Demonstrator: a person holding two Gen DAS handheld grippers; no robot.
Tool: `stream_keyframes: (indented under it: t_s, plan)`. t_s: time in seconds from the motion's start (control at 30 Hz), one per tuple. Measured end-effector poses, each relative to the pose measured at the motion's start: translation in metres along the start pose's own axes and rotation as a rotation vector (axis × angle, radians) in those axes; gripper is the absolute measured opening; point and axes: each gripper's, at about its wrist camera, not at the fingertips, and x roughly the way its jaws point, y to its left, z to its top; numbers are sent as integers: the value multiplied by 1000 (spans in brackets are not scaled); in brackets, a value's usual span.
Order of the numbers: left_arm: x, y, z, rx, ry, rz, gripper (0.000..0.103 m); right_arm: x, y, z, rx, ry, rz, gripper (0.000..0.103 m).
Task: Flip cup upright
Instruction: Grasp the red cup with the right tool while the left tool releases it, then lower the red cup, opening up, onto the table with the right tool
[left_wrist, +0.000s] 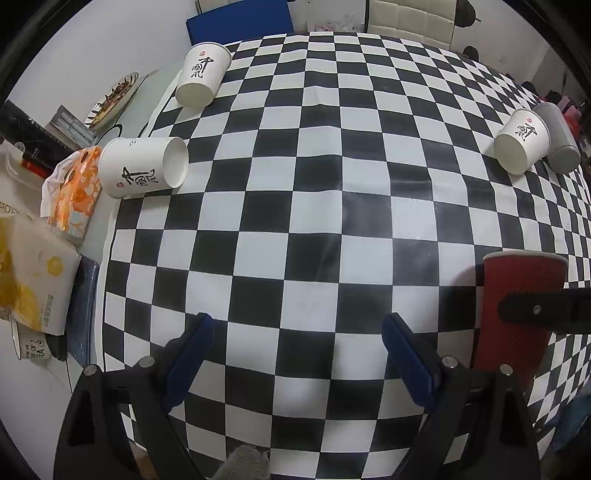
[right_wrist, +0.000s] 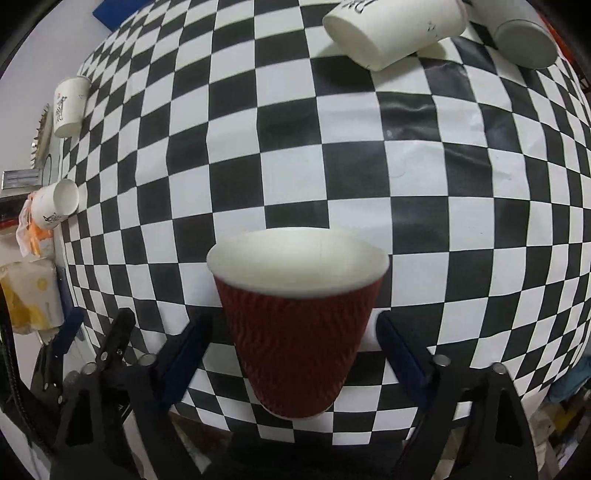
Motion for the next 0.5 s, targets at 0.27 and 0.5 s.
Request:
stream_keyframes:
  t_s: [0.27, 0.5]
  plan:
    - [3, 0, 6, 13, 0, -13, 93, 0, 3, -1, -2, -16, -7, 79]
    - [6, 6, 11, 1, -4, -13, 93, -36, 11, -12, -30, -258, -2, 79]
